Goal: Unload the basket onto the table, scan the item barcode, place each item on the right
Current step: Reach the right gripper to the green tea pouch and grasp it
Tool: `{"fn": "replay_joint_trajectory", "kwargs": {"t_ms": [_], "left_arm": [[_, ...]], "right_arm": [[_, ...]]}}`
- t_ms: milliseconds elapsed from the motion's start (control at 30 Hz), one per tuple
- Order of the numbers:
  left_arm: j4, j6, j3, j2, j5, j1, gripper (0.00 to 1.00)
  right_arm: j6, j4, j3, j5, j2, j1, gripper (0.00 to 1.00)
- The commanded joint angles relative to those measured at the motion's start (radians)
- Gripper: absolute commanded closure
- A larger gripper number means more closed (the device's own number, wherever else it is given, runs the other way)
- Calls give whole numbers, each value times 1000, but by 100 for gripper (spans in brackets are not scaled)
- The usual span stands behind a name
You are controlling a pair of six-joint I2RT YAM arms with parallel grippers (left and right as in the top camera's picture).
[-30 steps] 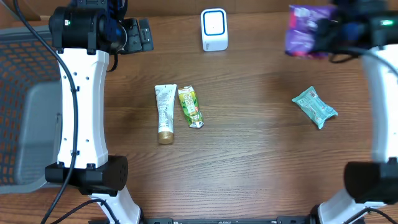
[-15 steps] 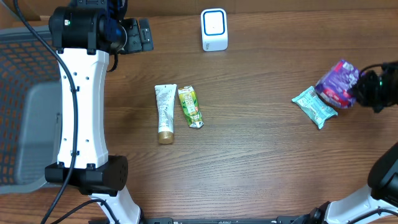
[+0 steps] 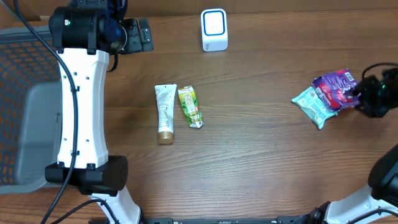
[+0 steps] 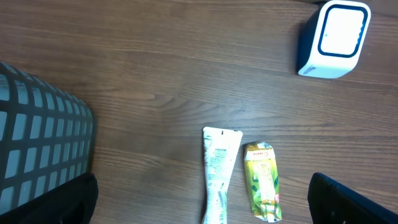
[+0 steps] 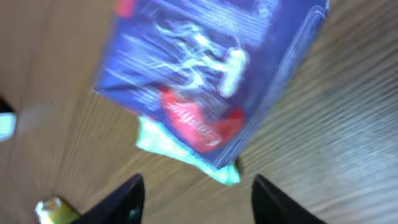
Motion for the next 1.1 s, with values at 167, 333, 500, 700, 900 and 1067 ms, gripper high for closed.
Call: {"fn": "replay_joint_trajectory", "kwargs": {"t_ms": [167,333,500,700,900,1067], "left_arm": [[3,2,4,5,-2,-6,0],[4,2,4,5,-2,-6,0],[4,2,4,5,-2,-6,1],[3,2,4,5,-2,-6,1],[3,3,4,5,-2,-6,0],[4,2,4,5,-2,-6,0]], "right_arm": [[-122,-184,346,-157,-22,154,37],[-160,-78,338,-208,0,403,34],[-91,49,281,-166,50,658,36],[-8,175,250,-4,154,915,37],[-14,207,249,140,238,1077,37],[-18,201,248,350,258,1183,39]]}}
